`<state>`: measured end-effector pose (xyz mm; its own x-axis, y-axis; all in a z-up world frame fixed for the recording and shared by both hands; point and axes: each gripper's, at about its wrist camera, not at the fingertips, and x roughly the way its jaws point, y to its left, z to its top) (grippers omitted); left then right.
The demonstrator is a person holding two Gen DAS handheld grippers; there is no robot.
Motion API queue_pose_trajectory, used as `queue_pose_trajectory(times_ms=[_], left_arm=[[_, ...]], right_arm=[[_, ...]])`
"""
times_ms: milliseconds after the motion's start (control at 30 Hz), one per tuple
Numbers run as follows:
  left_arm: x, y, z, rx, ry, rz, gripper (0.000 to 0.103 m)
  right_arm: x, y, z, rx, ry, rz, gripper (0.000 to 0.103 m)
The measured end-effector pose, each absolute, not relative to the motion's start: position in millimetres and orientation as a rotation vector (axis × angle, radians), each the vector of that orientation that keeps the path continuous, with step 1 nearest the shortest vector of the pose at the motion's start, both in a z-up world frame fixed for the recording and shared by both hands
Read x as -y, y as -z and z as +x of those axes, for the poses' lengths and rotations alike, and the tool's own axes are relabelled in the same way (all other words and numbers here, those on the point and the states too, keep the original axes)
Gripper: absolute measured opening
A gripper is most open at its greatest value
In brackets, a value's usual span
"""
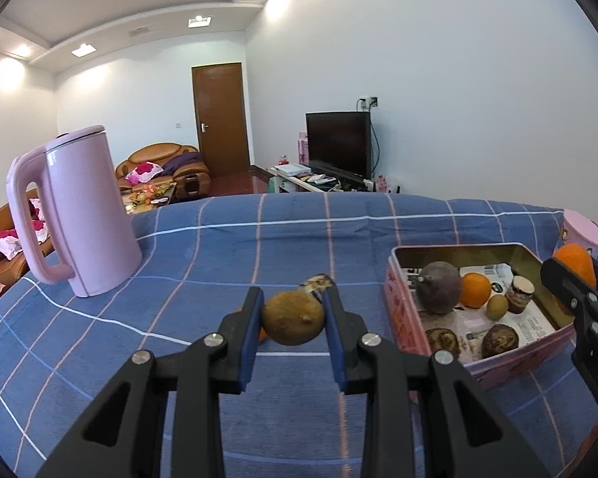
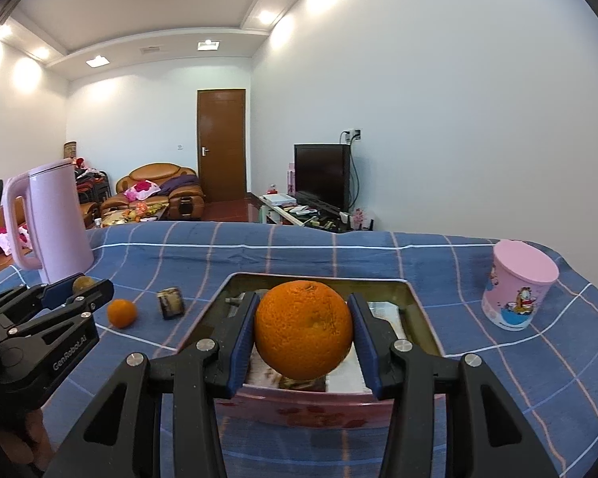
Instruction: Organize fruits
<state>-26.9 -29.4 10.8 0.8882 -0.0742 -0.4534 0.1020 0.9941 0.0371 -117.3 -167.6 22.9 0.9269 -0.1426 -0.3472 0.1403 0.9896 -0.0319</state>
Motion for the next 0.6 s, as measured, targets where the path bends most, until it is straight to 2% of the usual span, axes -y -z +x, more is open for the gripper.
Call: queue_pose_trajectory(times_ms=[600], left_arm=[[84.4,-11.0,-23.8,-0.477,0.183,0.075,0.032]], right_arm=[[221.3,-24.6,-118.7,-0.359,0.252,0.006,0.047]])
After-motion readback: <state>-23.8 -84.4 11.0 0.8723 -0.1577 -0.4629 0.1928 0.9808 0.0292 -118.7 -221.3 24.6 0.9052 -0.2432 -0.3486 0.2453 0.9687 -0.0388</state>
